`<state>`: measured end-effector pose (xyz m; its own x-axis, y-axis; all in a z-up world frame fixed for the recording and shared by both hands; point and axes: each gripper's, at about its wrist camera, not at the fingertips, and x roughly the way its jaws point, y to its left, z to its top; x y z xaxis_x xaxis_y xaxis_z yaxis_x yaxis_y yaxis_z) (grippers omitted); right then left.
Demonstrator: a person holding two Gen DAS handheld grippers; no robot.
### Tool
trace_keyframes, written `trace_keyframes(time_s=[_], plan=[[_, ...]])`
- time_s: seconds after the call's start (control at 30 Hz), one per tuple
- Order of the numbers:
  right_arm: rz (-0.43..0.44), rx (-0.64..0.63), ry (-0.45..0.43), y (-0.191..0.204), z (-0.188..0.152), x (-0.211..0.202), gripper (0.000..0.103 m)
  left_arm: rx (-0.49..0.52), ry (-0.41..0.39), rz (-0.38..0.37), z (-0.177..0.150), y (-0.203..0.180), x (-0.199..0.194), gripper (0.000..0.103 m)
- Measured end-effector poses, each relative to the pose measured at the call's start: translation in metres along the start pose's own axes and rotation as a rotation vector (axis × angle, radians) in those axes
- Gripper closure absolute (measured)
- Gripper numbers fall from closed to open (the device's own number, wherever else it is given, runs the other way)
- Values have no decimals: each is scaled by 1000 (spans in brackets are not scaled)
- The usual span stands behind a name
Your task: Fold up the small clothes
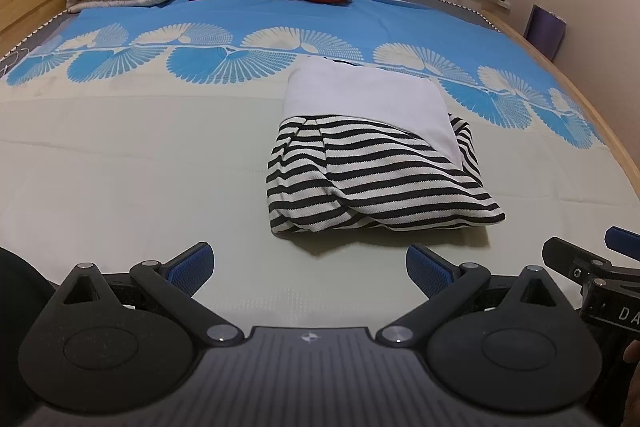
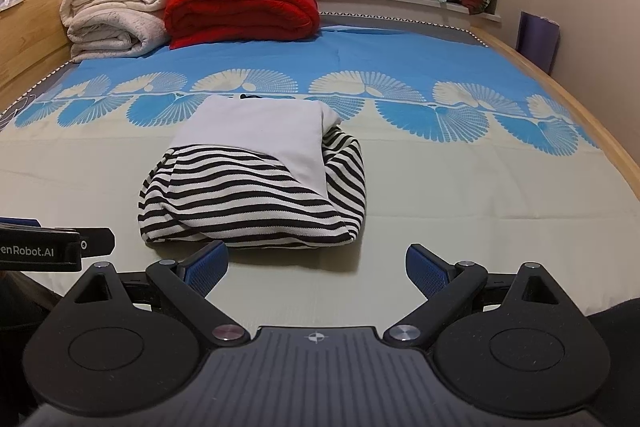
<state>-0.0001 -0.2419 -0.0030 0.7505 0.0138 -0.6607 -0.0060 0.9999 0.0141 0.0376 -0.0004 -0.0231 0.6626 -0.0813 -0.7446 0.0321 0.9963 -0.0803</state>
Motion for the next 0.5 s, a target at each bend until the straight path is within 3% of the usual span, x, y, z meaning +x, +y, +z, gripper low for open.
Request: trace_keyframes(time_s=[0.5], plan=[[8,-12,2,0,-1,-1,7,0,-1,0,0,0,0,0]])
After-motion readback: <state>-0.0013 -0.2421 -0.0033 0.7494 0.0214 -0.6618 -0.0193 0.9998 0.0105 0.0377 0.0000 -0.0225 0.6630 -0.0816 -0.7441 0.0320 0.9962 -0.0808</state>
